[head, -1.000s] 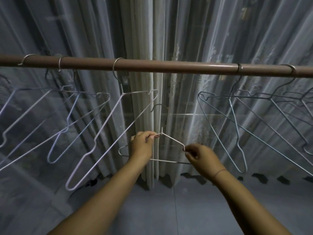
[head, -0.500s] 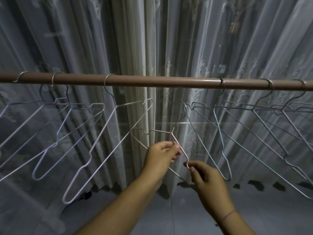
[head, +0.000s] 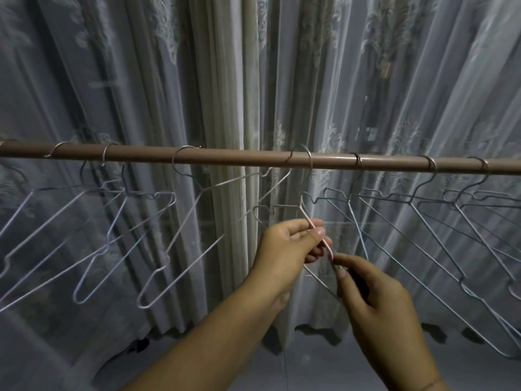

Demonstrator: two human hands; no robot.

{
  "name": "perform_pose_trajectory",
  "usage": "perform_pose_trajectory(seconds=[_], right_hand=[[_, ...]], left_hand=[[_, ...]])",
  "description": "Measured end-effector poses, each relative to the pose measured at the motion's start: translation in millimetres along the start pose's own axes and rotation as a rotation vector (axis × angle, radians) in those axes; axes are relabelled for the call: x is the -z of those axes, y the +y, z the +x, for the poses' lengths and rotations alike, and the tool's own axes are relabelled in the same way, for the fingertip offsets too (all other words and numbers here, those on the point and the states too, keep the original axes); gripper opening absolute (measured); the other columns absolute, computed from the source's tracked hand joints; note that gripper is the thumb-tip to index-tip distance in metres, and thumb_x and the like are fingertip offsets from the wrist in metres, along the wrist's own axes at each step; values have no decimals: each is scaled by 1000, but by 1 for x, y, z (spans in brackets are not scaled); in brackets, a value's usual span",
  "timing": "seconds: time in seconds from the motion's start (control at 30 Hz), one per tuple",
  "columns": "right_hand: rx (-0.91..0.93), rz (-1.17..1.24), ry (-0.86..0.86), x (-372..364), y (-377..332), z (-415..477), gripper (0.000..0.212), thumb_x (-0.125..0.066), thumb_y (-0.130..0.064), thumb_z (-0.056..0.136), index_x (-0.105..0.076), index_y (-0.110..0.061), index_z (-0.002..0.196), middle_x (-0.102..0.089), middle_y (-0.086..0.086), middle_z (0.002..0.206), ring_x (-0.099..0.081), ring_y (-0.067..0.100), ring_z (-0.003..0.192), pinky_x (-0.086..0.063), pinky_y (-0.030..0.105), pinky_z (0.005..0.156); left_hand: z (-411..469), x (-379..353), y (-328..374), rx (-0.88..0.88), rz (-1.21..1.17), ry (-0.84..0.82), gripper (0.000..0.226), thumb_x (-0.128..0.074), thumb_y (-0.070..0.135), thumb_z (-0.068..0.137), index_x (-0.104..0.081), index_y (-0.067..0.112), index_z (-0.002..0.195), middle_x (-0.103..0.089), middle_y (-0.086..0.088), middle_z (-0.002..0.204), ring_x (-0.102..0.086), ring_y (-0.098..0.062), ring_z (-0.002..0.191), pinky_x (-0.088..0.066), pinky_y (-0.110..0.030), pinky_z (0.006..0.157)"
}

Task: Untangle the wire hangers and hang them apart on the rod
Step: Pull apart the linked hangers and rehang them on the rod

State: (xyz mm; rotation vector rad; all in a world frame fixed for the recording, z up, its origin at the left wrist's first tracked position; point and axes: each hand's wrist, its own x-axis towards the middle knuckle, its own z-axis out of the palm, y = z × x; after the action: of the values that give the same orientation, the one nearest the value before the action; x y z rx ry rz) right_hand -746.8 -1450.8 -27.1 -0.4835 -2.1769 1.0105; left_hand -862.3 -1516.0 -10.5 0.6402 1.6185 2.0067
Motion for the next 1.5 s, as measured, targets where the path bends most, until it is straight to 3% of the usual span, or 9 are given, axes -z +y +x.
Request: perform_pose_trajectory(seconds=[0.13, 0.4, 0.53, 0.67, 0.77, 0.87, 1.07, 1.3, 1.5], right_hand=[[3, -28, -7, 0, 3, 12, 22, -55, -18, 86, -64, -37, 92, -64, -8, 59, -60, -1, 69, -44, 10, 58], [-31, -1, 7, -16, 12, 27, 20, -55, -15, 86, -66, -29, 96, -71, -5, 77, -65, 7, 74, -52, 28, 72], [-49, 11, -23, -20, 14, 32, 21, -55, -15, 87, -65, -32, 94, -69, -6, 73, -62, 6, 71, -45, 14, 61], [-65, -20, -39, -21, 16, 31, 21, -55, -16, 86, -66, -26, 102, -67, -9, 71, -64, 4, 69, -46, 16, 61], [-36, -104, -31, -22, 13, 26, 26, -57, -17, 84, -63, -22, 109, -64, -5, 86, -60, 13, 82, -51, 31, 75], [9, -231, 17, -22, 5, 22, 37, -61, -19, 81, -57, -20, 118, -51, 3, 114, -47, 19, 108, -37, 28, 92], [182, -22, 31, -42, -60, 5, 38, -56, -23, 79, -52, -28, 117, -42, -12, 115, -46, 6, 111, -39, 28, 99], [114, 295, -328, -127, -143, -11, 29, -57, -21, 83, -53, -37, 107, -57, -16, 108, -53, -11, 101, -44, 2, 85], [-40, 265, -269, -224, -171, -7, 36, -57, -25, 86, -49, -30, 121, -50, -11, 121, -51, 0, 107, -47, 22, 94]], left_hand=[[10, -4, 8, 3, 23, 11, 15, -58, 11, 88, -66, 11, 100, -69, 2, 70, -56, -3, 56, -45, -12, 56], [22, -6, 11, 38, 18, 66, 17, -55, 10, 90, -65, 18, 79, -66, 2, 65, -51, -5, 53, -43, -10, 51], [23, -2, 5, 70, 75, 103, 18, -56, 16, 90, -69, 15, 77, -68, -2, 71, -54, -4, 55, -45, -13, 56], [15, 9, 0, 85, 105, 152, 15, -57, 15, 89, -69, 10, 96, -69, 1, 72, -57, -7, 63, -47, -16, 61], [-2, 23, 7, 51, 146, 165, 20, -56, 17, 89, -65, 12, 106, -70, 1, 78, -60, -7, 70, -49, -19, 71], [-25, 38, 19, -14, 235, 144, 18, -56, 21, 89, -66, 17, 104, -70, 3, 81, -62, -5, 74, -48, -20, 72], [-56, 102, 61, -233, 348, 256, 13, -57, 20, 88, -68, 21, 96, -72, 5, 80, -63, 5, 69, -50, -12, 66], [-63, 229, 97, -280, 475, 577, 25, -49, 16, 93, -66, 19, 110, -70, 3, 108, -62, -8, 104, -47, -26, 96], [-46, 288, 87, -93, 587, 424, 33, -44, 19, 95, -59, 16, 124, -60, 3, 125, -54, -14, 117, -38, -29, 103]])
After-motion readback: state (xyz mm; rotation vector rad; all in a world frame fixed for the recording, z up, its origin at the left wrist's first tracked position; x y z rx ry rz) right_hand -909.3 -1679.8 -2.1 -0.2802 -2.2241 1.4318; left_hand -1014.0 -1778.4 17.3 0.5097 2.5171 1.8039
